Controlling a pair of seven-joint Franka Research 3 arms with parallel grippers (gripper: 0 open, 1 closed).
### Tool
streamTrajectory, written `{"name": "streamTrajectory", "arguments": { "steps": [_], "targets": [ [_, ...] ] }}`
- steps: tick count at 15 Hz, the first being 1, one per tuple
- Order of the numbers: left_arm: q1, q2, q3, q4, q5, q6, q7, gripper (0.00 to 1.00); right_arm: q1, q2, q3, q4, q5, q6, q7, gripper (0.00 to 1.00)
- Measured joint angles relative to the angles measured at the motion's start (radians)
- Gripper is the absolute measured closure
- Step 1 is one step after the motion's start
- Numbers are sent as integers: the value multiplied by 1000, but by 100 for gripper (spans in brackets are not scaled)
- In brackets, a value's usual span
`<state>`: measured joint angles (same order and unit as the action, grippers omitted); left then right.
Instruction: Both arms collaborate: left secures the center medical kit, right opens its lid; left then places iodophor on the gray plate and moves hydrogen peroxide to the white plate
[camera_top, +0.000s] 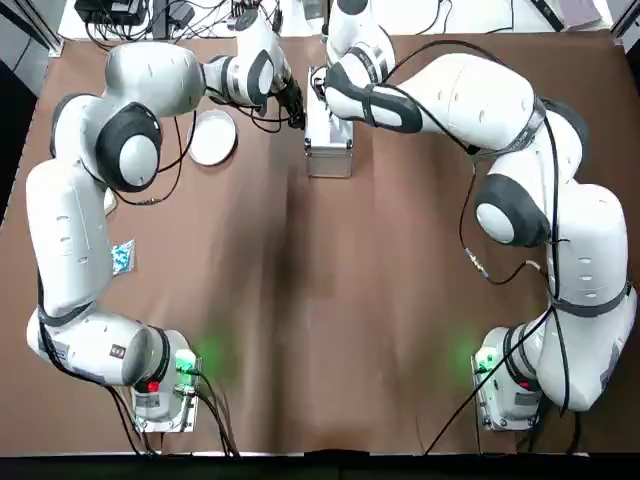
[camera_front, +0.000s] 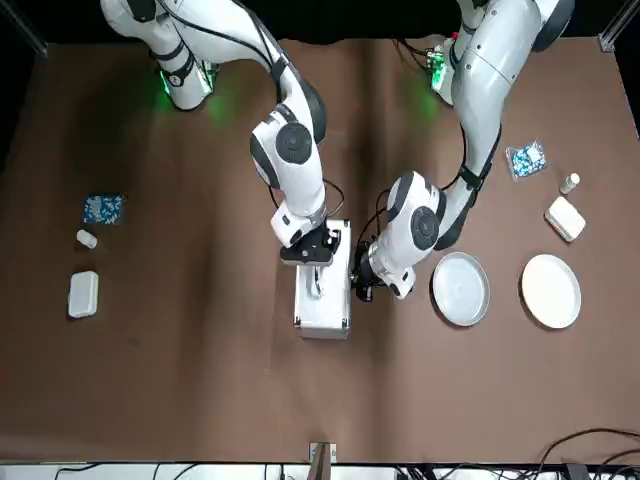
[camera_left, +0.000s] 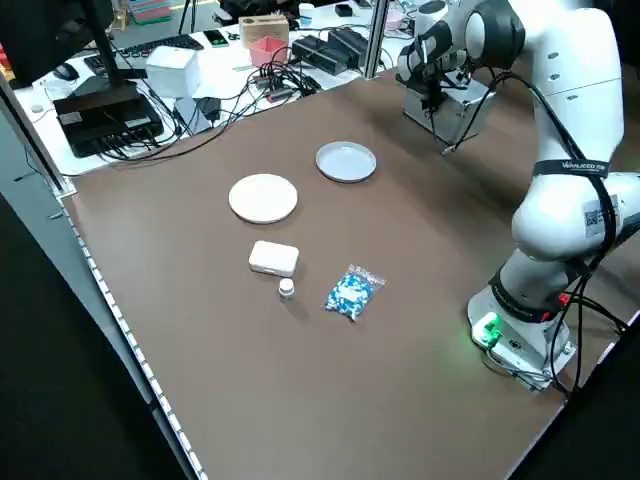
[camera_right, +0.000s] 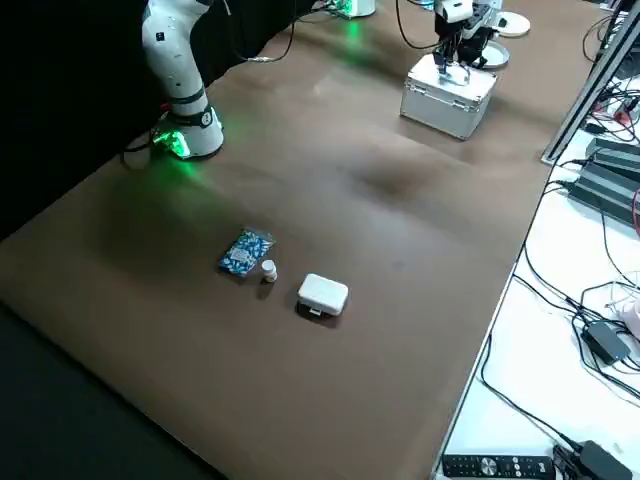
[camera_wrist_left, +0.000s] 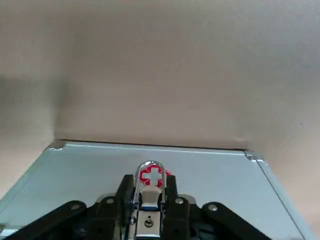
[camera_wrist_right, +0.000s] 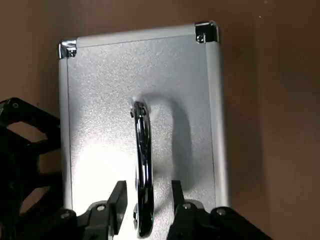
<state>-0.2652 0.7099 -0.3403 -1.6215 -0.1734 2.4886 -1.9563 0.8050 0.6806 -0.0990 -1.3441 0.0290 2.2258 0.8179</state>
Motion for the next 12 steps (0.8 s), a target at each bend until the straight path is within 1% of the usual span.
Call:
{"name": "streamTrajectory", "arguments": {
  "steps": [8,12],
  "targets": [
    [0,0,0,0,0,0,0,70,-3,0,-1,1,7,0,13,58],
    [0,0,0,0,0,0,0,70,-4,0,-2,1,14,1,17,60]
  ]
}}
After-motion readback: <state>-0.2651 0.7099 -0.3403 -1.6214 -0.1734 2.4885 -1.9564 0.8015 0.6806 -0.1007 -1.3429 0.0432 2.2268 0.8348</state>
